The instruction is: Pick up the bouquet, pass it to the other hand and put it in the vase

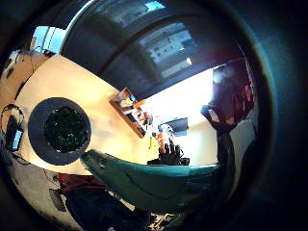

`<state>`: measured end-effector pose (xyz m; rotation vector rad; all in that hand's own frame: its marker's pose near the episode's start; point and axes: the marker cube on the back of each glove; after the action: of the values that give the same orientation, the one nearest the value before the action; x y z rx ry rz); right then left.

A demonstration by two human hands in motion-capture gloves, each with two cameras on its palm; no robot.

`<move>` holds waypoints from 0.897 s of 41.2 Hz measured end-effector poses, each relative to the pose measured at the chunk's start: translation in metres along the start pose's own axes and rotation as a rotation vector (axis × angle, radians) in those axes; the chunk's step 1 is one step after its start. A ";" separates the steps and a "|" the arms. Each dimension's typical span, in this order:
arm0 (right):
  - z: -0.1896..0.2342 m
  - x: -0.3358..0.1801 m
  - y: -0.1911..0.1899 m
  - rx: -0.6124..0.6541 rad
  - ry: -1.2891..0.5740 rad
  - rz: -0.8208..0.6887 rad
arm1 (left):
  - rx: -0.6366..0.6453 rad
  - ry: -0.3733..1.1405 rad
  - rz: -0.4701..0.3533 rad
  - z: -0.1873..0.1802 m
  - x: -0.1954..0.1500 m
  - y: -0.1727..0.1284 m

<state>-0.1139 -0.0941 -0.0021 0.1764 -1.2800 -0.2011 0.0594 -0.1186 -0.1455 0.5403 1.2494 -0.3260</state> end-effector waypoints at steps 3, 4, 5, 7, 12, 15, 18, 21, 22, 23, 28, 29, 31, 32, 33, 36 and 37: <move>-0.009 0.005 0.000 0.018 0.019 0.018 | 0.005 -0.006 -0.002 -0.004 -0.017 -0.019; -0.011 0.006 0.001 0.023 0.024 0.025 | 0.009 -0.007 -0.004 -0.006 -0.019 -0.021; -0.012 0.006 0.002 0.026 0.027 0.030 | 0.010 -0.009 -0.008 -0.009 -0.021 -0.022; -0.014 0.008 0.002 0.028 0.029 0.035 | 0.003 -0.011 -0.016 -0.012 -0.025 -0.024; -0.017 0.020 0.001 0.032 0.029 0.057 | -0.088 0.008 -0.042 -0.010 -0.055 -0.037; -0.016 0.028 -0.001 0.030 0.044 0.083 | -0.175 0.007 -0.069 -0.008 -0.083 -0.043; -0.017 0.034 -0.003 0.030 0.077 0.096 | -0.307 -0.016 -0.111 -0.008 -0.116 -0.039; -0.021 0.039 -0.004 0.021 0.106 0.094 | -0.451 -0.073 -0.163 -0.018 -0.166 -0.028; -0.023 0.042 -0.004 0.018 0.114 0.095 | -0.492 -0.116 -0.185 -0.025 -0.189 -0.020; -0.026 0.046 -0.004 0.015 0.120 0.100 | -0.527 -0.170 -0.209 -0.033 -0.213 -0.010; -0.048 0.073 -0.002 0.026 0.127 0.150 | -0.611 -0.390 -0.305 -0.070 -0.292 0.038; -0.052 0.078 -0.001 0.033 0.126 0.159 | -0.622 -0.407 -0.320 -0.076 -0.300 0.044; -0.060 0.085 0.005 0.046 0.123 0.174 | -0.633 -0.427 -0.338 -0.085 -0.310 0.052; -0.063 0.089 0.008 0.053 0.122 0.180 | -0.633 -0.433 -0.341 -0.089 -0.312 0.055; -0.066 0.093 0.010 0.058 0.121 0.185 | -0.629 -0.438 -0.341 -0.092 -0.312 0.056; -0.072 0.108 0.013 0.063 0.119 0.198 | -0.607 -0.445 -0.330 -0.101 -0.307 0.058; -0.074 0.113 0.013 0.062 0.120 0.203 | -0.598 -0.443 -0.324 -0.103 -0.304 0.058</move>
<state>-0.0115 -0.1079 0.0854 0.1089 -1.1764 0.0229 -0.0833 -0.0303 0.1343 -0.2441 0.9317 -0.3025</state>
